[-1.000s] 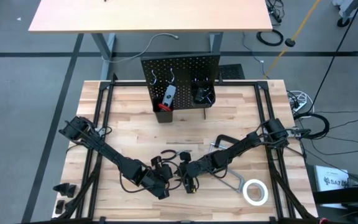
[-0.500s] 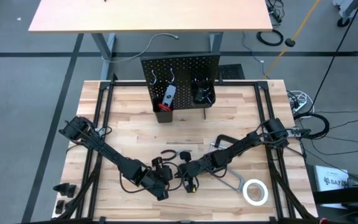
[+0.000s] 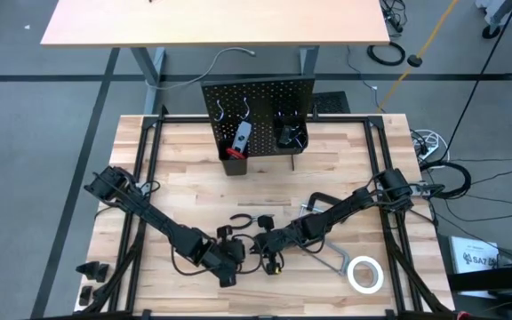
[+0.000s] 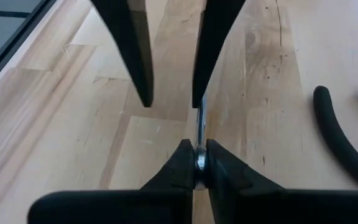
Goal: Hang tools onto peg board
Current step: Put the wrench into the left black bin on the pegboard
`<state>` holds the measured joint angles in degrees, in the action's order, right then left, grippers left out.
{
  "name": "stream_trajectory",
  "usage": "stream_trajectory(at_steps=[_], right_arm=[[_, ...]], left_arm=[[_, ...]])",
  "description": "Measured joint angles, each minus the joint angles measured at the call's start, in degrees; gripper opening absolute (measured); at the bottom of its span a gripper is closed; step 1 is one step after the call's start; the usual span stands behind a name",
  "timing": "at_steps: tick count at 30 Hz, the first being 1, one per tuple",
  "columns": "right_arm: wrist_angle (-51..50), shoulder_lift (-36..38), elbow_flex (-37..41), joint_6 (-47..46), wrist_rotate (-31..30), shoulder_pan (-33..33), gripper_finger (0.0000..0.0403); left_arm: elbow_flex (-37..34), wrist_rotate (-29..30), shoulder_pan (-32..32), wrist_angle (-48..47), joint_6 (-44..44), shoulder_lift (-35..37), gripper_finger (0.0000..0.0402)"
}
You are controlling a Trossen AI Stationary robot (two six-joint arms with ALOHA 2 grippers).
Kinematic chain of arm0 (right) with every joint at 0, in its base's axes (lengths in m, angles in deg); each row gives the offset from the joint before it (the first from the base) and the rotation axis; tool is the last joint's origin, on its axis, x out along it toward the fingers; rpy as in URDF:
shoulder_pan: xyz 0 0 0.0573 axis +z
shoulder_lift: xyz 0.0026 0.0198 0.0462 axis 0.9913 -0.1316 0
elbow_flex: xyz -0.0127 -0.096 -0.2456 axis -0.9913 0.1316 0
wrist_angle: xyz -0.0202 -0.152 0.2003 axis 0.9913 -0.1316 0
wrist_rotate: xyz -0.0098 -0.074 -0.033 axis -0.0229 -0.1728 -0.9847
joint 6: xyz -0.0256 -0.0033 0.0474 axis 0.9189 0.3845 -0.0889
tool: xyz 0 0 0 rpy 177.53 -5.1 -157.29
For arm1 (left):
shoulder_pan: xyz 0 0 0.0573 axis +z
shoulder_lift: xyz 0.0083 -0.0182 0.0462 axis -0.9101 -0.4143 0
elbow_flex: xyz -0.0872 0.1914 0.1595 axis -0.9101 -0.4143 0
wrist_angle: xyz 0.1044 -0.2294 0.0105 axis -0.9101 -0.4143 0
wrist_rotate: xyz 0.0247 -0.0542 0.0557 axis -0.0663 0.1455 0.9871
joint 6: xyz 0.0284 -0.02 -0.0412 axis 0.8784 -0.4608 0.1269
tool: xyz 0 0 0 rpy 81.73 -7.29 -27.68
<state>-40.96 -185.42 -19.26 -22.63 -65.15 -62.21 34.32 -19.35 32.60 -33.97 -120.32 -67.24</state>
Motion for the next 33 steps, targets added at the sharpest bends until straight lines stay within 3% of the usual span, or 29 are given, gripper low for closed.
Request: stream_trajectory(at_steps=[6,15,20,27,33], right_arm=[[0.4,0.0,0.0,-0.1,0.4,-0.2,0.0014],[0.0,0.0,0.1,-0.1,2.2,0.1,0.0014],[0.3,0.0,0.0,-1.4,4.8,0.1,0.0014],[1.2,-0.1,0.1,-1.5,4.7,0.2,0.0014],[3.9,-0.2,0.1,-1.4,4.5,0.2,0.0014]], left_arm=[[0.0,2.2,0.1,-1.0,1.8,-0.1,0.0182],[0.0,0.5,-0.4,2.4,4.6,-0.2,0.0187],[0.0,7.2,-0.9,0.5,5.0,0.8,0.0187],[0.0,-0.6,0.0,0.8,3.3,0.7,0.0187],[0.0,-1.4,0.0,0.9,3.3,0.7,0.0187]])
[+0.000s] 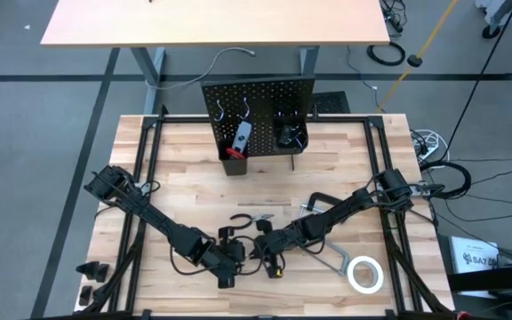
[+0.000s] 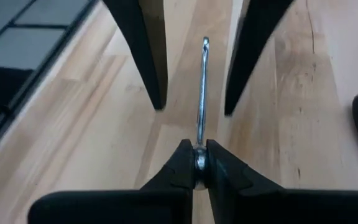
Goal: Hang tools onto peg board
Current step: Put the wrench into the left black bin on the pegboard
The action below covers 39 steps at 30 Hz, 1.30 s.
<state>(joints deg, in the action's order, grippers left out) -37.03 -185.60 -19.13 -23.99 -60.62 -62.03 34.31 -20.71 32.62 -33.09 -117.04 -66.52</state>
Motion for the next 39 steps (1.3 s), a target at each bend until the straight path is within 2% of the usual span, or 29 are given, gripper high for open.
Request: stream_trajectory(at_steps=[19,24,31,35,39], right_arm=[[2.1,1.1,0.0,0.1,-0.5,0.0,0.0014],[1.9,1.4,0.0,0.1,-0.5,0.0,0.0014],[0.9,1.4,0.0,0.0,-0.6,0.0,0.0014],[0.8,1.4,0.0,0.0,-0.6,0.0,0.0018],[1.1,1.4,0.0,0.0,-0.3,0.0,0.0055]], left_arm=[[0.0,0.0,0.0,0.0,-1.5,-0.1,0.0182],[0.0,0.0,0.2,0.0,-1.5,-0.1,0.0135],[0.0,0.2,0.3,0.0,-1.5,-0.1,0.0018],[0.0,0.2,0.3,-0.1,-1.3,-0.1,0.0014],[0.0,0.2,0.3,0.0,-0.9,-0.1,0.0010]])
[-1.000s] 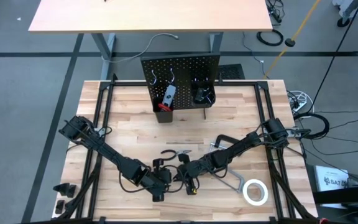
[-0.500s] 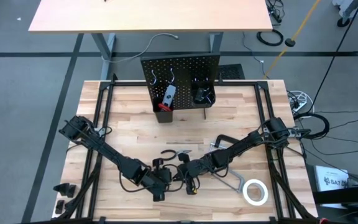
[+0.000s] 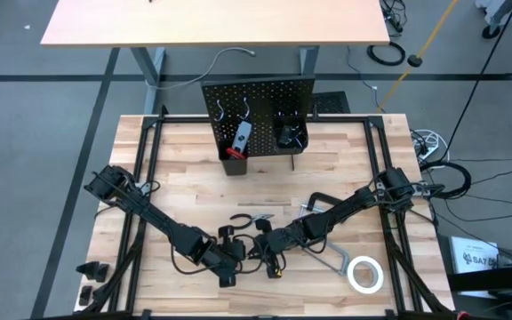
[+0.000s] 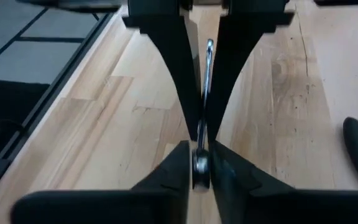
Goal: Hang tools onto peg board
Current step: Put the wrench into the left black bin on the pegboard
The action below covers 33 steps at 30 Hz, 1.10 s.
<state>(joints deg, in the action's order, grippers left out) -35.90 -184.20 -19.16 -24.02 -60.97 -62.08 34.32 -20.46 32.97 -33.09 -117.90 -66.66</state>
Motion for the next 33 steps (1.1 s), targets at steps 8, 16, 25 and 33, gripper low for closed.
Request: stream_trajectory(at_steps=[8,16,25,33], right_arm=[[-4.0,1.3,-0.1,-1.1,-2.8,-0.2,0.0135],[-18.2,10.7,-0.1,-1.5,-3.2,-0.4,0.0161],[-31.4,16.1,-0.1,-3.5,-13.6,2.8,0.0155],[-35.9,16.2,0.3,-4.9,-21.1,4.2,0.0155]], left_arm=[[0.0,0.2,0.0,-0.5,0.0,0.0,0.0007],[0.0,2.7,-0.2,-5.6,1.0,1.1,0.0007],[0.0,10.1,-0.4,-13.8,1.2,9.5,0.0007],[0.0,32.6,-0.6,-20.1,5.4,25.5,0.0007]])
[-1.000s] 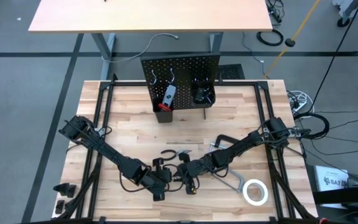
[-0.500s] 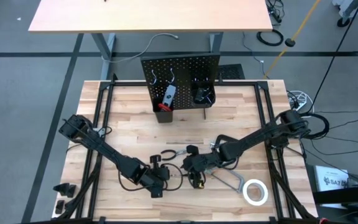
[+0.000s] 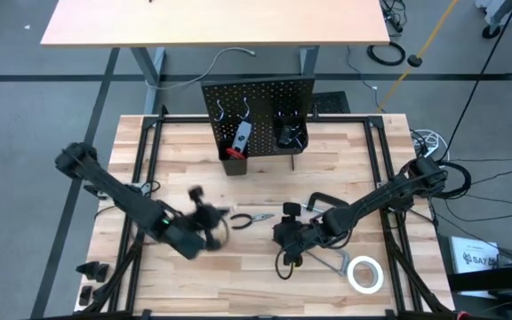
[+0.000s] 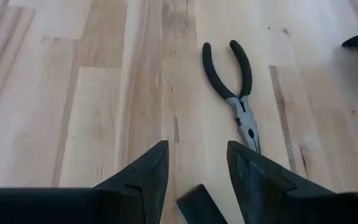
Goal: Hang tools onto peg board
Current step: Put the wrench into the left black bin on the pegboard
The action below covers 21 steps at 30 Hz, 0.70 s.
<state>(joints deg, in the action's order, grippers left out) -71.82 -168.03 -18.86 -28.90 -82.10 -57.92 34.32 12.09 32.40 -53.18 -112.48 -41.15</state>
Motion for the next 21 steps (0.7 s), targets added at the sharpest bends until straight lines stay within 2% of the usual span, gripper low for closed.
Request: stream_trajectory(at_steps=[4,6,9,13,16,18,21], right_arm=[[0.8,0.0,0.1,0.0,0.0,0.0,0.0155],[0.7,0.0,0.1,0.0,0.0,-0.1,0.0155],[0.9,0.0,0.1,0.3,-0.1,-0.1,0.0155],[1.1,0.0,0.1,0.9,-0.1,-0.3,0.0155],[1.1,0.0,0.1,1.5,-0.1,-0.8,0.0155],[1.1,-0.1,0.1,2.1,-0.1,-1.0,0.0155],[1.1,-0.1,0.1,3.1,0.0,-1.4,0.0155]], left_arm=[[0.0,16.6,1.4,0.2,3.2,8.3,0.0007],[-0.1,21.3,3.0,0.6,3.1,11.9,0.0007],[-2.3,24.3,6.6,3.5,2.7,17.0,0.0007],[-8.1,23.3,12.5,10.6,-1.3,22.6,0.0007],[-15.2,17.0,17.3,21.4,-1.5,26.0,0.0006],[-20.8,11.8,20.3,31.9,0.2,27.8,0.0006],[-29.3,5.2,23.5,53.4,6.4,29.7,0.0006]])
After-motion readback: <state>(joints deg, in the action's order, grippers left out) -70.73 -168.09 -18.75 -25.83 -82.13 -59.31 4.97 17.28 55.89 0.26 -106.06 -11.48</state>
